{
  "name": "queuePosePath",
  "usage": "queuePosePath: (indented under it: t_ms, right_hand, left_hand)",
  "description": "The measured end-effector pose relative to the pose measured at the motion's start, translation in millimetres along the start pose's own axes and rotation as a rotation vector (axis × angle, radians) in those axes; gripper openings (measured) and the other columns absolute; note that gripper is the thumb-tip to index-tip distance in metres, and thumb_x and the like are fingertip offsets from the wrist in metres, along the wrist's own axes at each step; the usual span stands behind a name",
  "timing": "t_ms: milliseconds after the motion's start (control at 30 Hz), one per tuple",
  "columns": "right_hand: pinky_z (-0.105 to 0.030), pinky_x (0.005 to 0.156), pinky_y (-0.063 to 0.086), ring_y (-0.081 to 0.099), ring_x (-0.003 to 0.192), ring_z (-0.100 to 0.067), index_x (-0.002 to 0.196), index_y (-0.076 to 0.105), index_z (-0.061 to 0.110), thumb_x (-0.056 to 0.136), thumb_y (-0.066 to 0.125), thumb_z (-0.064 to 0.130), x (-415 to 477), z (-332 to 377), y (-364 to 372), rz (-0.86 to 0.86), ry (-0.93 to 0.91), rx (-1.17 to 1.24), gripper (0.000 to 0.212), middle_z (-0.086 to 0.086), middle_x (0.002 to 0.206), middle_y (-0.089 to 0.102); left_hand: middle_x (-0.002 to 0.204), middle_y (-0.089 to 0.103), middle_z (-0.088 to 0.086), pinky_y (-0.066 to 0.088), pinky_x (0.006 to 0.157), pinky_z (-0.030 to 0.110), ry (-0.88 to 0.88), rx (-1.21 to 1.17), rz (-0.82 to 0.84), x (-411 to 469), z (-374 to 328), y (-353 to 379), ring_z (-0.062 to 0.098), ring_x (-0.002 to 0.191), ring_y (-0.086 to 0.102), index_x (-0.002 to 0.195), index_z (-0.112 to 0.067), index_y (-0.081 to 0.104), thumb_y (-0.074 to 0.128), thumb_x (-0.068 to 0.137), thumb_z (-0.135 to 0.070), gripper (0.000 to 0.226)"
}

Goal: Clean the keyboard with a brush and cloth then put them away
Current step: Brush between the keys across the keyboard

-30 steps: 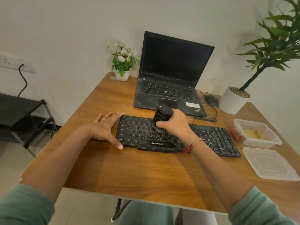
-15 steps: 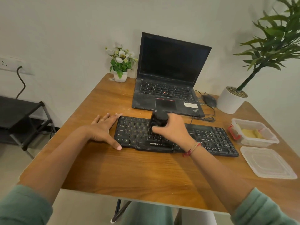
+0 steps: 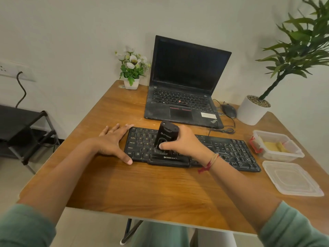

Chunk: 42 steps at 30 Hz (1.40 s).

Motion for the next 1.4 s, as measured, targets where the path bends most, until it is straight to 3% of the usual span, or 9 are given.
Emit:
queuePosePath:
  t_ms: [133,300,433,567,733,900,1067,1200,1400]
  right_hand:
    - [-0.034,0.066,0.055,0.064,0.078,-0.019,0.087,0.062,0.008,0.069,0.078,0.022,6,-7,-16,-0.183,0.044,-0.033,0.028,-0.003,0.084,0.066]
    - [-0.031,0.069,0.057,0.066,0.081,-0.019,0.090,0.062,0.013,0.070,0.079,0.018,-4,-6,-5,0.025,0.007,0.040,0.027,-0.004,0.088,0.069]
    - [-0.029,0.065,0.054,0.062,0.077,-0.014,0.092,0.063,0.008,0.069,0.079,0.021,2,-20,-28,-0.189,0.051,-0.049,0.031,-0.001,0.085,0.065]
    - [-0.036,0.066,0.055,0.066,0.077,-0.023,0.086,0.063,0.005,0.068,0.079,0.022,-12,-20,-8,0.004,-0.034,-0.040,0.029,-0.008,0.082,0.069]
    - [-0.019,0.054,0.045,0.058,0.069,-0.008,0.076,0.059,0.018,0.068,0.079,0.022,-1,-24,-33,-0.184,0.023,-0.079,0.022,0.007,0.073,0.061]
    - [-0.033,0.062,0.053,0.064,0.071,-0.019,0.085,0.063,0.006,0.068,0.079,0.023,-13,-19,-11,0.071,-0.080,-0.058,0.029,-0.004,0.079,0.067]
    - [-0.037,0.069,0.056,0.065,0.078,-0.019,0.091,0.064,0.007,0.068,0.080,0.022,1,-31,-36,-0.143,0.052,-0.037,0.032,-0.006,0.087,0.068]
    - [-0.032,0.066,0.056,0.067,0.078,-0.020,0.091,0.063,0.007,0.069,0.079,0.019,-11,-26,-16,0.082,-0.046,-0.023,0.029,-0.007,0.087,0.069]
    - [-0.035,0.071,0.056,0.065,0.082,-0.019,0.088,0.064,0.010,0.068,0.080,0.023,-3,-32,-37,-0.157,0.055,-0.048,0.029,-0.004,0.086,0.068]
  left_hand:
    - [0.158,-0.008,-0.001,-0.021,0.111,0.039,-0.007,0.013,-0.006,3,3,1,0.010,0.140,-0.022,0.143,-0.045,-0.013,0.062,0.020,-0.089,0.151]
    - [0.158,-0.008,-0.003,-0.022,0.110,0.038,0.003,0.013,-0.008,3,4,2,0.010,0.140,-0.020,0.144,-0.044,-0.012,0.063,0.023,-0.087,0.148]
    - [0.158,-0.007,-0.005,-0.022,0.109,0.037,0.007,0.011,-0.018,3,2,2,0.010,0.141,-0.019,0.144,-0.043,-0.011,0.063,0.022,-0.087,0.149]
    - [0.158,-0.007,-0.004,-0.022,0.109,0.037,0.010,0.008,-0.011,2,1,2,0.010,0.141,-0.019,0.144,-0.043,-0.012,0.061,0.019,-0.089,0.152]
    - [0.158,-0.006,-0.003,-0.022,0.109,0.036,0.001,0.008,-0.017,6,5,2,0.009,0.140,-0.020,0.143,-0.046,-0.012,0.065,0.025,-0.085,0.147]
    - [0.158,-0.007,-0.004,-0.022,0.109,0.036,0.002,-0.004,-0.015,6,7,3,0.008,0.140,-0.021,0.143,-0.046,-0.012,0.067,0.028,-0.083,0.144]
    - [0.158,-0.006,-0.002,-0.022,0.109,0.035,-0.006,-0.001,-0.010,4,4,2,0.008,0.140,-0.021,0.143,-0.046,-0.012,0.066,0.027,-0.083,0.145]
    - [0.158,-0.007,-0.002,-0.021,0.109,0.034,-0.009,-0.003,-0.009,3,2,2,0.009,0.140,-0.020,0.143,-0.046,-0.012,0.067,0.028,-0.080,0.144]
    - [0.158,-0.005,-0.004,-0.020,0.111,0.037,0.000,0.021,-0.018,6,5,3,0.009,0.141,-0.019,0.143,-0.046,-0.012,0.063,0.021,-0.088,0.150]
Point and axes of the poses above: each hand's wrist, its own x-axis towards the middle knuckle, its own y-axis out of the palm, z = x × y, the point moved 2 cm from there along x, towards the middle knuckle
